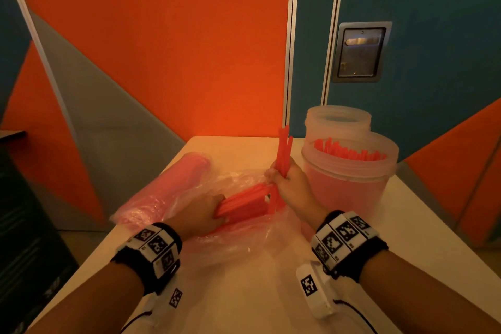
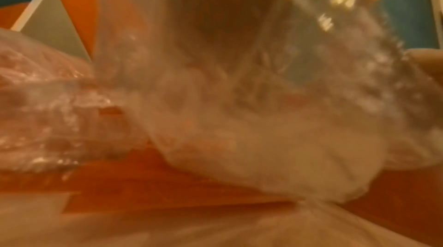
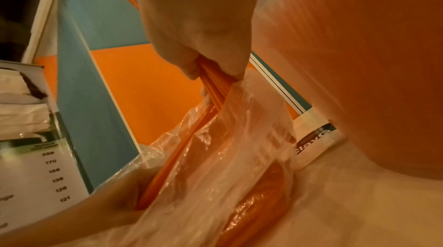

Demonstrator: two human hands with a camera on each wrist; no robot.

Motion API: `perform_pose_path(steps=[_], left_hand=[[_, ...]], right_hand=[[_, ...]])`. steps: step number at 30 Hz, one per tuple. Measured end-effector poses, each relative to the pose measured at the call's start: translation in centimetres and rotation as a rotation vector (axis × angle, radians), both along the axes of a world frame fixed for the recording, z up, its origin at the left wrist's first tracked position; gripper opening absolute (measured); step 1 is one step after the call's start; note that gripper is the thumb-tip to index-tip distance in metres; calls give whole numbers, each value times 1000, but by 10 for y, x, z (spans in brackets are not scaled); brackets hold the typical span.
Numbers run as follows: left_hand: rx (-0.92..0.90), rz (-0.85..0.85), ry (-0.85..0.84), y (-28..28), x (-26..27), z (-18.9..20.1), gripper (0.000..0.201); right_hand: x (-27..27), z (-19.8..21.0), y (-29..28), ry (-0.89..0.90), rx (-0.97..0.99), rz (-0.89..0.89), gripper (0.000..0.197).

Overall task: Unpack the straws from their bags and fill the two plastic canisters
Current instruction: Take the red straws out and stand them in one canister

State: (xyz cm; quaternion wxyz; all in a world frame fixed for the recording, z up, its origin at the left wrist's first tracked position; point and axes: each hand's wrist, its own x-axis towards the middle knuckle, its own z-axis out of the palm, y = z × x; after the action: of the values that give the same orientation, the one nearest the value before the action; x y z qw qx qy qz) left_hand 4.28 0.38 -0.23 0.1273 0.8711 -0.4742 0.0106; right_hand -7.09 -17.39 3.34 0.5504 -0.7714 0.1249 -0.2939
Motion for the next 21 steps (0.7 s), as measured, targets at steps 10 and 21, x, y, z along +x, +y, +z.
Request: perform_pose_path(steps=[10, 21], left_hand=[[-165, -104, -108, 23, 1, -2, 29], [-466, 19, 203, 21, -10, 5, 8]], right_hand=[[8, 4, -10, 29, -43, -126, 18], [11, -4, -13, 98, -165, -171, 9]])
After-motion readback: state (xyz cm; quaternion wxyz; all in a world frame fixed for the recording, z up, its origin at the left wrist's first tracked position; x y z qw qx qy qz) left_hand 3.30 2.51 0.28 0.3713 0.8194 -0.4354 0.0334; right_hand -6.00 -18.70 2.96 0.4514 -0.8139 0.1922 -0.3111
